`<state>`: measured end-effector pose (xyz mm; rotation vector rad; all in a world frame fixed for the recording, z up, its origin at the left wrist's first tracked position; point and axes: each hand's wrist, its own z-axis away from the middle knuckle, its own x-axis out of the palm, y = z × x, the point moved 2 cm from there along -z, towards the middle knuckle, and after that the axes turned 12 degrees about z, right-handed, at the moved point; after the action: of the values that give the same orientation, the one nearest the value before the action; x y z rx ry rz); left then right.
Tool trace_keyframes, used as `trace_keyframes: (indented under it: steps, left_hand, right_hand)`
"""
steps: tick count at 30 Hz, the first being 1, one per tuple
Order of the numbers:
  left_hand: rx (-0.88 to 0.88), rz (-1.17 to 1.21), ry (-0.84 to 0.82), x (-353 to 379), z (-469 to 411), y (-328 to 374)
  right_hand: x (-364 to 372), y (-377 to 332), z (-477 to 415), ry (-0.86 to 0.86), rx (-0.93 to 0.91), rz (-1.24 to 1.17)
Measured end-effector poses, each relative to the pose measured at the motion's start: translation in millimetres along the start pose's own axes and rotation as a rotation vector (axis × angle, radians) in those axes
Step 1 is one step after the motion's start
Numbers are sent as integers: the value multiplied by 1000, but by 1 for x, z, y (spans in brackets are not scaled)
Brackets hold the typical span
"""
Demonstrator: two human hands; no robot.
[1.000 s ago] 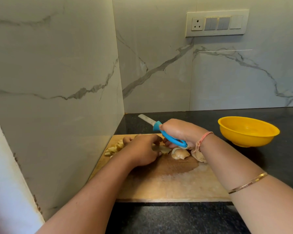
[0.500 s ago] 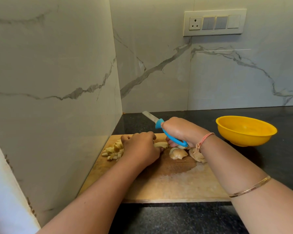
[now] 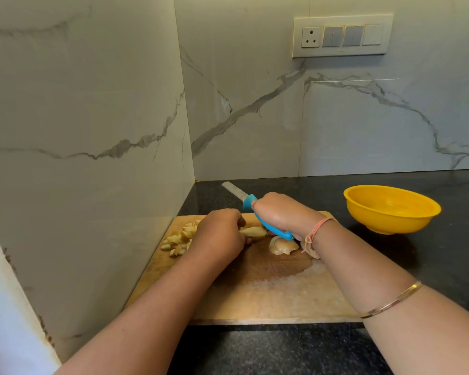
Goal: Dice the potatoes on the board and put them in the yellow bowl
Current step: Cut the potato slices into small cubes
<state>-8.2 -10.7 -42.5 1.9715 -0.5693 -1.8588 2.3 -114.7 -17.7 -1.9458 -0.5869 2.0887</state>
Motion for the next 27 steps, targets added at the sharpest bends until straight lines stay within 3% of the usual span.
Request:
trace_keyframes:
  steps: [27]
  left_hand:
    - [-47,-5,68,4,-3,-3]
  right_hand:
    - [2,6,-6,34,125,-276]
